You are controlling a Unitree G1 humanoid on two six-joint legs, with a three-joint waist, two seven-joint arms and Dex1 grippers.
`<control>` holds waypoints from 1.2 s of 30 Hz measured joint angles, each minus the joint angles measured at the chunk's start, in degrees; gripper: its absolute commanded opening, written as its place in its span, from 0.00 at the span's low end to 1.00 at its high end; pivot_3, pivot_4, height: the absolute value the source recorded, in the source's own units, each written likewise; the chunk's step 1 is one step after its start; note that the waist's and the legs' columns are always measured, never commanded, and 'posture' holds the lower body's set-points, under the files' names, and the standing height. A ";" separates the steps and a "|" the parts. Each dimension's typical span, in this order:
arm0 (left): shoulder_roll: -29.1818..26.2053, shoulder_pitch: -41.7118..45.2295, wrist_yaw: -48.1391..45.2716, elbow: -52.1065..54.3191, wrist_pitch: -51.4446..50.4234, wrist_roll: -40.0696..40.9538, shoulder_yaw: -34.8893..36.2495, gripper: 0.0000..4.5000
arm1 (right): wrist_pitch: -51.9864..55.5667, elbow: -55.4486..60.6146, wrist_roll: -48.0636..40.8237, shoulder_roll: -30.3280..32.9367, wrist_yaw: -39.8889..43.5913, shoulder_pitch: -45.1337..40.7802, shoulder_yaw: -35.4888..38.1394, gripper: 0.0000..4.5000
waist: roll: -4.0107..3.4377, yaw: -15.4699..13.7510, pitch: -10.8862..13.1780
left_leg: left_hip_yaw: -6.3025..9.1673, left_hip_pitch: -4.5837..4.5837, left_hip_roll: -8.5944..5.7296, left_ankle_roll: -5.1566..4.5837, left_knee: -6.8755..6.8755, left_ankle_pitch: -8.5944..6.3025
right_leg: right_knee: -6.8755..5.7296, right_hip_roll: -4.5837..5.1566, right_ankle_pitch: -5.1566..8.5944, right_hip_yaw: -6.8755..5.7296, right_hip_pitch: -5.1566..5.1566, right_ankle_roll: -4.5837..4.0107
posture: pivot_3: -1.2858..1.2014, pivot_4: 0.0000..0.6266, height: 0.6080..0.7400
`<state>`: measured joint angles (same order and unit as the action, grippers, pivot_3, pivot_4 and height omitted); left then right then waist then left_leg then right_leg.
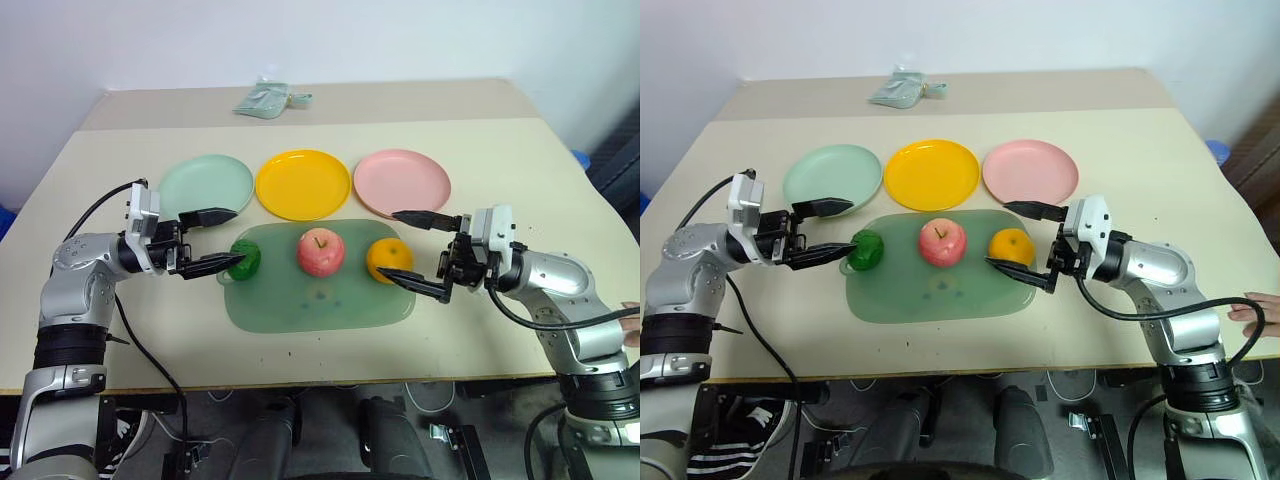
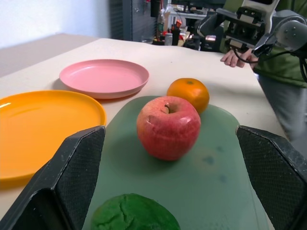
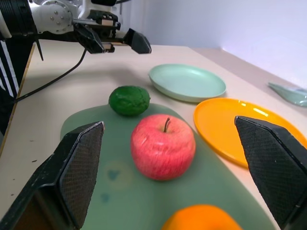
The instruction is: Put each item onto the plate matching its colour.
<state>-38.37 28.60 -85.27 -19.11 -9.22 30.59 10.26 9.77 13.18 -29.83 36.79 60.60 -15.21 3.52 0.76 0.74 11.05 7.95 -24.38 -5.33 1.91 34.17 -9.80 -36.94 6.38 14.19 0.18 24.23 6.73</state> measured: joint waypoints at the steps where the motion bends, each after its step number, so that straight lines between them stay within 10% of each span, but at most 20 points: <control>1: 0.00 0.00 0.03 0.00 0.00 0.00 0.00 1.00 | -0.01 0.00 0.01 0.00 0.00 0.12 0.00 0.99 | 0.00 0.00 0.00 | 0.00 0.00 0.00 0.00 0.00 0.00 | 0.00 0.00 0.00 0.00 0.00 0.00 | 0.52 0.24 1.00; 21: 0.92 -1.70 3.59 0.51 0.48 -0.04 -0.13 1.00 | -0.22 -5.50 1.93 0.28 0.72 -5.79 -0.55 0.99 | 0.00 0.25 0.00 | 0.00 0.01 0.01 0.00 0.00 0.00 | -0.02 -0.02 0.00 0.01 0.01 0.00 | 0.52 0.24 1.00; 36: -4.24 -5.28 22.40 16.43 -19.61 6.16 4.86 1.00 | 0.92 -9.09 2.13 -2.30 2.94 -12.46 -4.22 0.99 | -0.01 0.04 0.00 | 0.01 0.00 0.01 0.01 0.00 0.00 | -0.04 -0.03 0.00 0.01 0.02 0.00 | 0.52 0.24 1.00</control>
<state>-42.60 23.32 -62.87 -2.68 -28.82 36.75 15.12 10.68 4.10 -27.69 34.49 63.53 -27.67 -0.69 0.75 0.78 11.05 7.96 -24.38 -5.32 1.91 34.17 -9.80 -36.98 6.35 14.19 0.19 24.26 6.73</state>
